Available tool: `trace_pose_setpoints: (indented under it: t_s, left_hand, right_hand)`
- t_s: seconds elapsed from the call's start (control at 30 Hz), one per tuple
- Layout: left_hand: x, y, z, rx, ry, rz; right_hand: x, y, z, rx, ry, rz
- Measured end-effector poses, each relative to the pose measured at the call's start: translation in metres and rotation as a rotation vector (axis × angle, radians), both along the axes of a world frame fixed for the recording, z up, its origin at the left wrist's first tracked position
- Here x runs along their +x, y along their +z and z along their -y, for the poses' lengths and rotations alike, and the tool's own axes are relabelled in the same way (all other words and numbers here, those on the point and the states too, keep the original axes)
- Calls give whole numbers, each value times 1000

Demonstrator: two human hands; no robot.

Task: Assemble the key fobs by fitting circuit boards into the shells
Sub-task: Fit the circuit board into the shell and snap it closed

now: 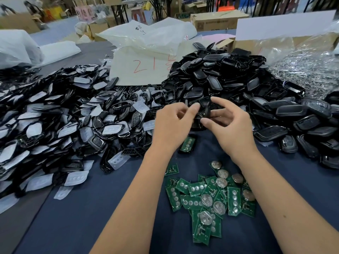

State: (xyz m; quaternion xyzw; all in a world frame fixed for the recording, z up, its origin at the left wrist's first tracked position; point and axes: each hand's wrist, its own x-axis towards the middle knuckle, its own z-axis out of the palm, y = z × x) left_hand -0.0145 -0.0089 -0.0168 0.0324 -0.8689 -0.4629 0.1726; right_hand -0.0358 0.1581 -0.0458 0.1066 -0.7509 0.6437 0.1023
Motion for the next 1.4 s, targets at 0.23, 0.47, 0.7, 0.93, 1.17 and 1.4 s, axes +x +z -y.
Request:
trace_pose_setpoints:
  t_s: [0.23, 0.47, 0.7, 0.93, 1.17, 1.4]
  left_hand:
    - [9, 16, 13, -530, -30, 483]
    - [8, 15, 12, -442, -155, 525]
    - [2, 2, 1, 531, -25, 366]
    - [-1, -3, 0, 813, 9, 368]
    - [-1, 0, 0, 856, 21, 385]
    - [-1, -2, 0, 850, 13, 389]
  right_hand:
    - [-7, 5, -8, -713, 223, 288]
    - [-3, 9, -10, -842, 394, 358]
    - [-4, 10, -14, -881, 391, 426]
    - [-3, 8, -9, -723, 370, 400]
    - [-3, 5, -6, -649, 368, 364]
    - [-2, 6, -5, -662, 370, 361]
